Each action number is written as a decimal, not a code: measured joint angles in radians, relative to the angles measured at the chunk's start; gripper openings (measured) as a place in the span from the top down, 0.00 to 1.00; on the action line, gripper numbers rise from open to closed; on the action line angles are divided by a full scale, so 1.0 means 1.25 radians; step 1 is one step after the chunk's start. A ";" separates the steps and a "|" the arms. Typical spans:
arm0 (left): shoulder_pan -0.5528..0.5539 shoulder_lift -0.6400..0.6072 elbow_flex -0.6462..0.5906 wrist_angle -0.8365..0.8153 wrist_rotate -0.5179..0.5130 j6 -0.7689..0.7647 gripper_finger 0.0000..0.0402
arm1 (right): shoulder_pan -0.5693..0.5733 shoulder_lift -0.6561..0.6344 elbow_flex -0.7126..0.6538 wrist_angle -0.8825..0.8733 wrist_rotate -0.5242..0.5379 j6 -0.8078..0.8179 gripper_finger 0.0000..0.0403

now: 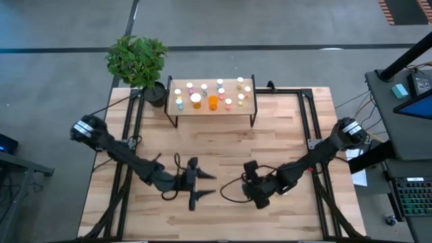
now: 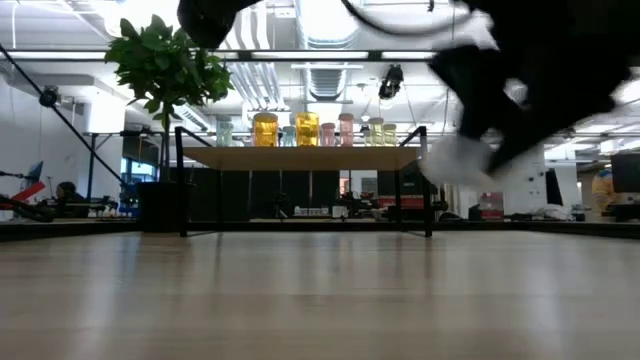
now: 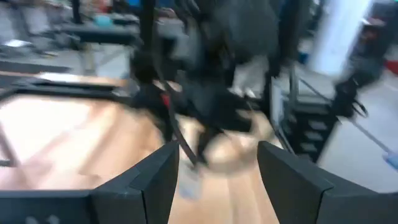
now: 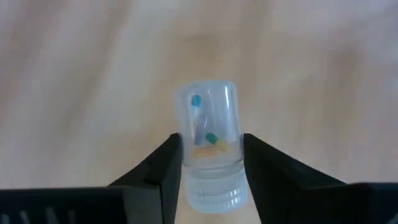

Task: Pick and place medicine bottles onto shelf by color
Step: Put the transparent pill bottle on the shelf

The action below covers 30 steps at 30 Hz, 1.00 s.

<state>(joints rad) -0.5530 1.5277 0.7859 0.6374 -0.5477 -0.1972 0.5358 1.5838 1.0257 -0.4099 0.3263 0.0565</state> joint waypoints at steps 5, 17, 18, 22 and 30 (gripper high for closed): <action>-0.005 0.091 0.000 0.027 0.009 0.013 0.50 | 0.005 -0.006 0.069 -0.015 0.265 -0.265 0.63; 0.046 0.128 0.001 0.032 -0.171 -0.006 0.50 | -0.009 0.004 0.165 0.082 0.361 -0.587 0.65; 0.049 0.128 0.001 0.036 -0.172 -0.005 0.50 | -0.011 0.004 0.169 0.082 0.361 -0.589 0.65; 0.050 0.128 0.001 0.082 -0.166 0.000 0.50 | -0.027 0.004 0.172 0.081 0.363 -0.589 0.65; 0.055 0.128 0.006 0.119 -0.132 -0.047 0.50 | -0.028 0.004 0.170 0.081 0.366 -0.592 0.64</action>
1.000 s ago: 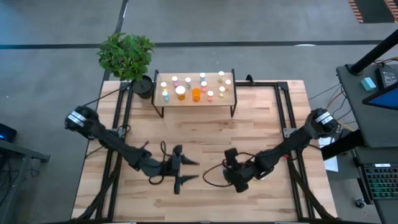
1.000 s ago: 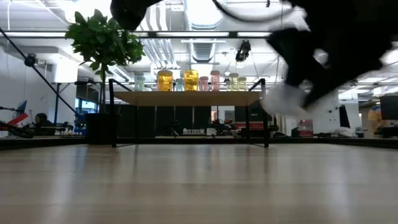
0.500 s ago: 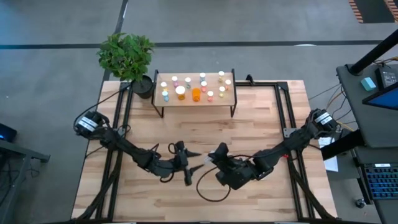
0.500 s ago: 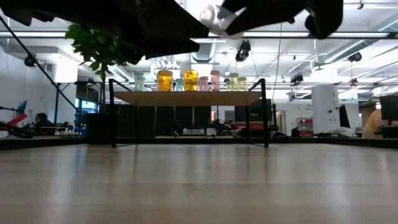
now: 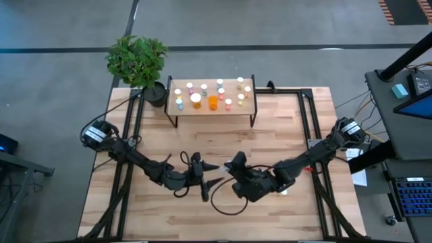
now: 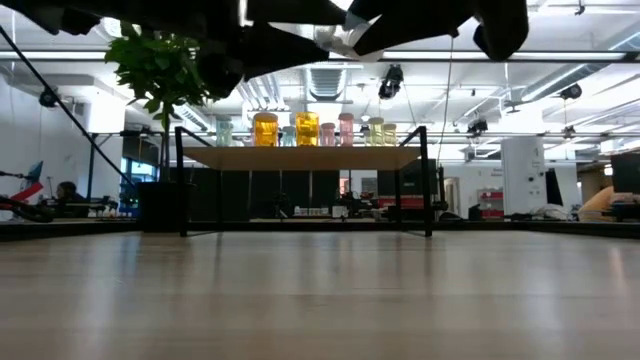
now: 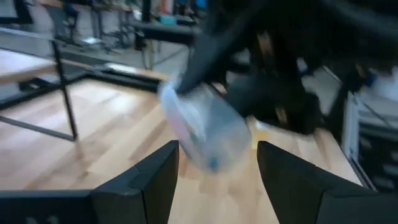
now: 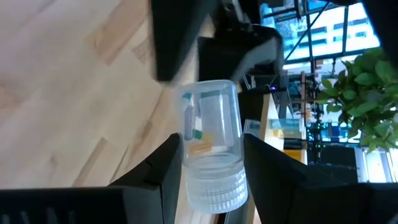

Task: Pick and place medicine bottles onto shelf by color
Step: Put the transparent pill bottle on the shelf

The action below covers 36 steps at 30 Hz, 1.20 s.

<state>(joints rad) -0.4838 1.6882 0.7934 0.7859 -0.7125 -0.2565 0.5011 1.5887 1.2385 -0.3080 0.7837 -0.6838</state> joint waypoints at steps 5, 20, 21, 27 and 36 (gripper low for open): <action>0.015 0.000 0.011 0.024 -0.019 0.000 0.51 | 0.000 0.000 -0.001 -0.001 0.000 0.001 0.64; 0.022 0.016 0.015 0.044 -0.025 -0.042 0.62 | -0.002 0.001 -0.002 -0.006 0.002 0.009 0.64; 0.023 0.019 0.016 0.047 -0.026 -0.042 0.61 | -0.003 0.001 -0.002 -0.008 0.001 0.011 0.64; 0.026 0.021 0.016 0.056 -0.024 -0.042 0.51 | -0.004 0.001 -0.003 0.008 0.003 0.031 0.64; 0.034 0.027 0.014 0.051 -0.026 -0.035 0.43 | -0.004 0.001 -0.001 0.009 0.021 0.044 0.64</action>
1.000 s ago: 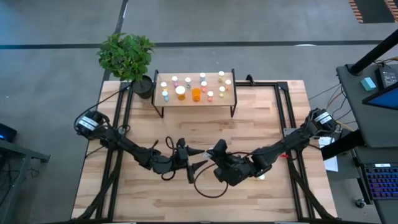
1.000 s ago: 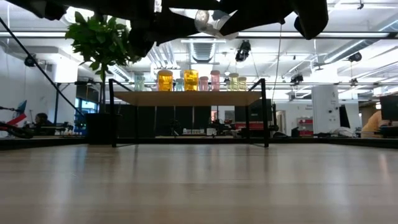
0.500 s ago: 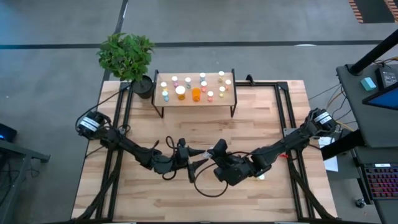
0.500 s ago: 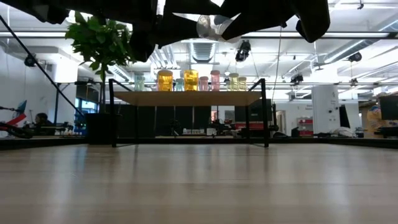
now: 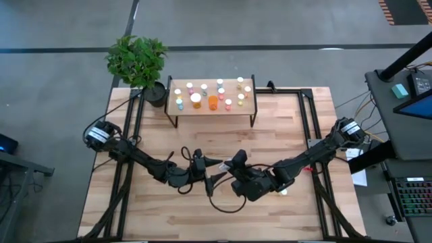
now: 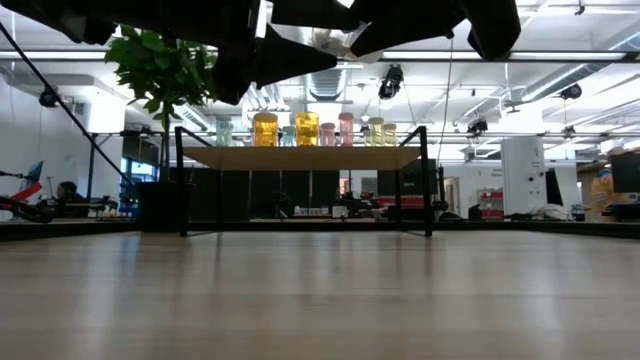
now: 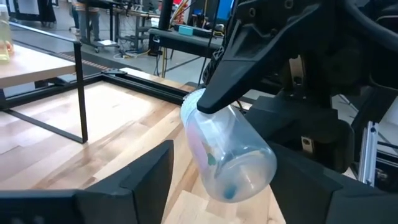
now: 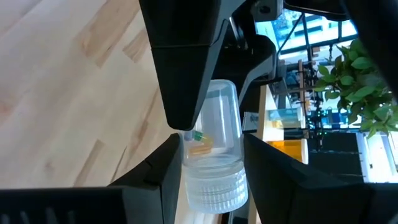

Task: Pick and place medicine bottles onto shelf by color
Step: Put the transparent pill bottle on the shelf

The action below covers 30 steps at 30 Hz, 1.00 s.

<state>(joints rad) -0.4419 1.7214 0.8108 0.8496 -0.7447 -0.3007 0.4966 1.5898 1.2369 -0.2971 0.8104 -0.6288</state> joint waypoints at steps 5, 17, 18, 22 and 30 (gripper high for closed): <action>0.000 0.000 0.000 0.001 0.001 0.003 0.54 | 0.000 0.000 0.000 0.000 0.002 -0.019 0.64; 0.000 0.000 -0.001 0.002 -0.010 0.039 0.68 | 0.000 0.000 0.001 -0.002 0.001 0.029 0.54; -0.001 0.000 -0.001 0.003 -0.018 0.044 0.68 | 0.000 0.000 0.002 -0.003 0.002 0.036 0.53; -0.001 -0.001 -0.006 0.005 -0.043 0.044 0.68 | 0.004 -0.010 0.010 -0.009 -0.001 0.049 0.52; -0.003 -0.003 -0.024 0.009 -0.082 0.042 0.68 | 0.024 -0.078 0.010 -0.029 -0.005 0.096 0.52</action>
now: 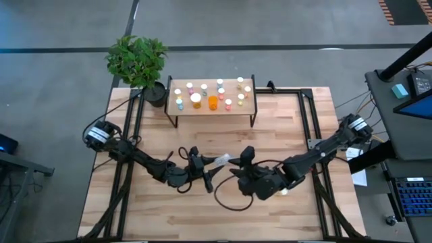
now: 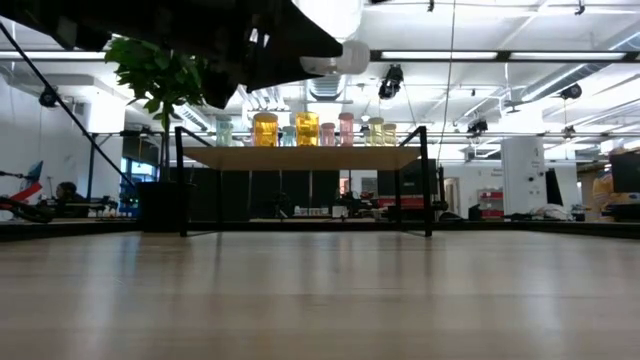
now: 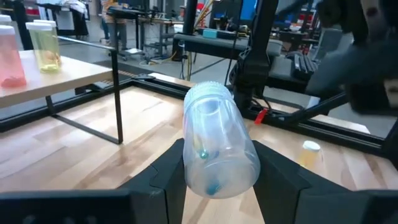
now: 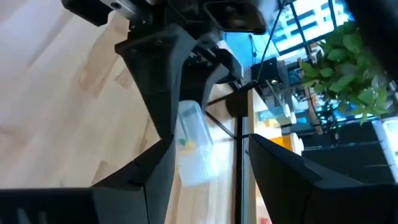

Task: Pick and place medicine bottles onto shelf by color
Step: Put the transparent pill bottle on the shelf

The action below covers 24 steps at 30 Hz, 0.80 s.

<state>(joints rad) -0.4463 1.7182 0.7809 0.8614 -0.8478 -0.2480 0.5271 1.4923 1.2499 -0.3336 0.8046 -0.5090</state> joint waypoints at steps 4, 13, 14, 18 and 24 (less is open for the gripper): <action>-0.008 -0.002 0.000 0.028 0.017 0.042 0.68 | 0.004 -0.060 -0.012 -0.037 -0.064 0.083 0.52; -0.053 -0.003 -0.001 0.203 0.249 0.261 0.68 | 0.024 -0.216 -0.198 0.236 -0.269 0.175 0.52; -0.055 -0.003 -0.001 0.214 0.287 0.271 0.68 | 0.029 -0.227 -0.237 0.312 -0.292 0.167 0.52; -0.058 -0.003 -0.001 0.248 0.410 0.295 0.68 | 0.040 -0.230 -0.374 0.627 -0.365 0.135 0.52; -0.058 -0.003 0.000 0.250 0.423 0.294 0.67 | 0.039 -0.160 -0.437 0.864 -0.393 0.163 0.50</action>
<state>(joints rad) -0.5186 1.7142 0.7811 1.1736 -0.3191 0.1190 0.5762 1.2923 0.7041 0.7458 0.3135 -0.3055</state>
